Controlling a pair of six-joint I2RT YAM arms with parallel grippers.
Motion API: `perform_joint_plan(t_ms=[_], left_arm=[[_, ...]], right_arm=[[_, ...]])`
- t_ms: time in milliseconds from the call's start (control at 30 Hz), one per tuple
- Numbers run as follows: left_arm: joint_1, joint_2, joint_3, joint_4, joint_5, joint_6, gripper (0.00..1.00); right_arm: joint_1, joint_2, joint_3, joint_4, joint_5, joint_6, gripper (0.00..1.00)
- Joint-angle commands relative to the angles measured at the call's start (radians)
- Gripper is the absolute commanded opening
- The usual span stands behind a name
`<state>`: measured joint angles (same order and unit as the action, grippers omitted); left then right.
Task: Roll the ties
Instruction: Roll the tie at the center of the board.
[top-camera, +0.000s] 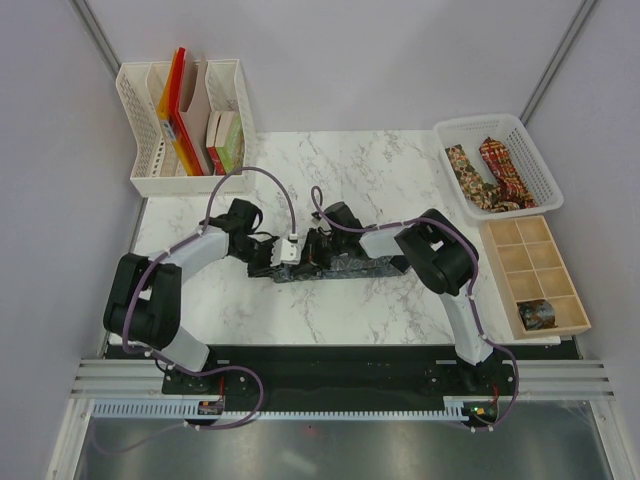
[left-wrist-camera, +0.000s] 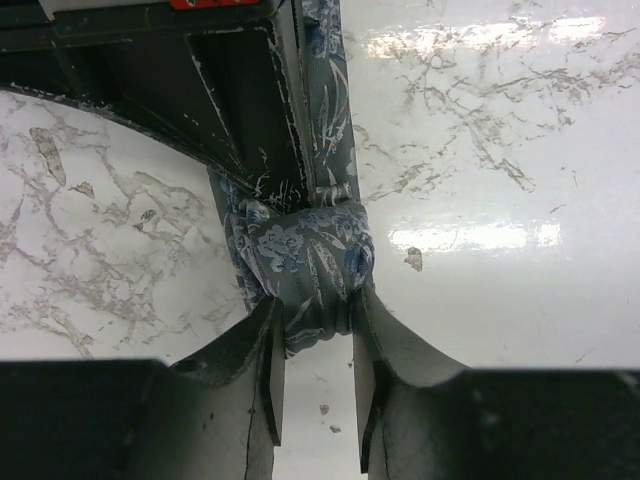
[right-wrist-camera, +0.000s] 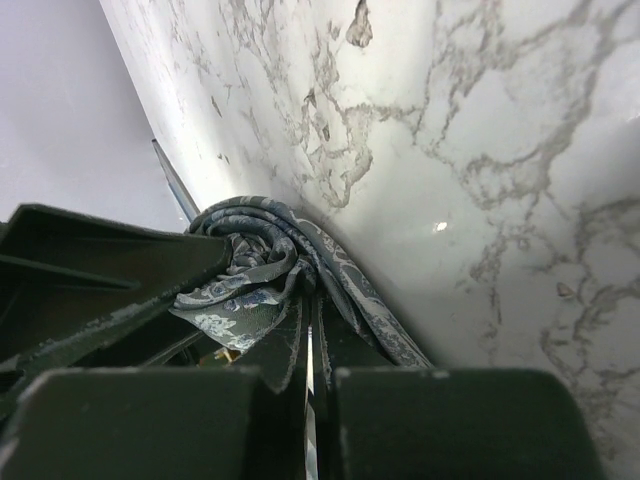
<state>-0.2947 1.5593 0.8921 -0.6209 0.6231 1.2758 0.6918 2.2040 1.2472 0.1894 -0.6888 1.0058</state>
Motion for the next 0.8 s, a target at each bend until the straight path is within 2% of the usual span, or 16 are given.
perform_joint_plan(t_ms=[0,200,333,467,567,667,767], left_arm=[[-0.056,-0.033,0.053,-0.019,0.021,-0.073,0.28],[-0.144,0.031,0.077,-0.023,-0.034,-0.168,0.27],[-0.155,0.111,0.129,-0.011,-0.059,-0.237,0.35],[-0.166,0.165,0.159,-0.008,-0.105,-0.262,0.38],[-0.172,0.202,0.148,-0.026,-0.158,-0.24,0.31],[-0.172,0.237,0.145,-0.075,-0.195,-0.204,0.26],[-0.17,0.257,0.142,-0.092,-0.217,-0.196,0.23]], right_arm=[[0.021,0.042,-0.058,-0.056,0.121,0.016,0.0],[0.034,0.04,-0.054,-0.021,0.118,0.051,0.0],[0.035,0.026,-0.058,-0.004,0.11,0.059,0.0],[0.035,0.016,-0.061,-0.002,0.095,0.062,0.0],[0.028,-0.003,-0.049,-0.022,0.078,0.045,0.1],[0.006,-0.033,-0.038,-0.056,0.06,0.016,0.25],[-0.02,-0.066,-0.029,-0.11,0.041,-0.015,0.33]])
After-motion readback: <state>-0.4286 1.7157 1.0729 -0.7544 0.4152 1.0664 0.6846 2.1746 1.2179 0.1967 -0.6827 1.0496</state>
